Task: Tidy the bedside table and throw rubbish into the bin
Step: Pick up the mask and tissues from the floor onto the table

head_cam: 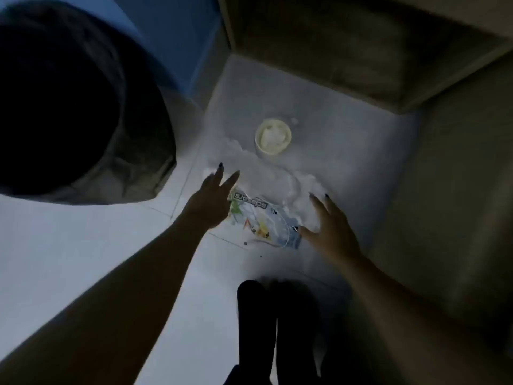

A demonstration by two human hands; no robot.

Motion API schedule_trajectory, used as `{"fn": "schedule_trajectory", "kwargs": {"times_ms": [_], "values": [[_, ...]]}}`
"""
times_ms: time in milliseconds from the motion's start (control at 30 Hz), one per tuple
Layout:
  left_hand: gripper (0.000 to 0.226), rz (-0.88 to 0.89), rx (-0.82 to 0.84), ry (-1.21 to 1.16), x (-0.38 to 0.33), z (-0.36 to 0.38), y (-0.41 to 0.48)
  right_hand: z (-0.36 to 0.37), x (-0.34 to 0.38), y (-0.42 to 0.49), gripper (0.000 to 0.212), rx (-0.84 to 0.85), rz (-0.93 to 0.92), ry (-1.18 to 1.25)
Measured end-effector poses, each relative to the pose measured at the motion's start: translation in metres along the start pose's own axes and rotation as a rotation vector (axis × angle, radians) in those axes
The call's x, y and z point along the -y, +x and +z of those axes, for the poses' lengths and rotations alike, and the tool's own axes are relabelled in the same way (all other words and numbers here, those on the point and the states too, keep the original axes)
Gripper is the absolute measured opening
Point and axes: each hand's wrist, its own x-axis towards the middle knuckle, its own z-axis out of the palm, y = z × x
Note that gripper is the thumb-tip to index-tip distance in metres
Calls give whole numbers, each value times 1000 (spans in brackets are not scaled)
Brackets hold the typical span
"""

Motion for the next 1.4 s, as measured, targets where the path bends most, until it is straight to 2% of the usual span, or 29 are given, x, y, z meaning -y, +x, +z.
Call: {"fn": "schedule_trajectory", "kwargs": {"times_ms": [100, 267, 400, 567, 800, 1000, 1167, 1300, 1400], "values": [[79, 79, -91, 81, 8, 20, 22, 16, -7, 13, 88, -73, -47, -134], [80, 66, -42, 87, 12, 47, 25, 44, -11, 13, 93, -116, -67, -187], [82, 115, -75, 59, 16, 62, 20, 60, -18, 11, 89, -157, -65, -206], [74, 185, -123, 60, 35, 62, 19, 61, -23, 16, 84, -217, -97, -246], [50, 112, -61, -46, 38, 63, 22, 62, -25, 19, 65, -161, -70, -153], [54, 22, 62, -16, 40, 58, 31, 52, -16, 27, 64, -78, -16, -134], [47, -23, 178, -26, 39, 42, 37, 45, -19, 34, 61, 17, -15, -71], [31, -22, 119, -66, 36, 23, 31, 28, -23, 31, 45, 141, 5, 82], [23, -39, 19, -107, 34, 9, 20, 11, -19, 24, 33, 165, 34, 180]]}}
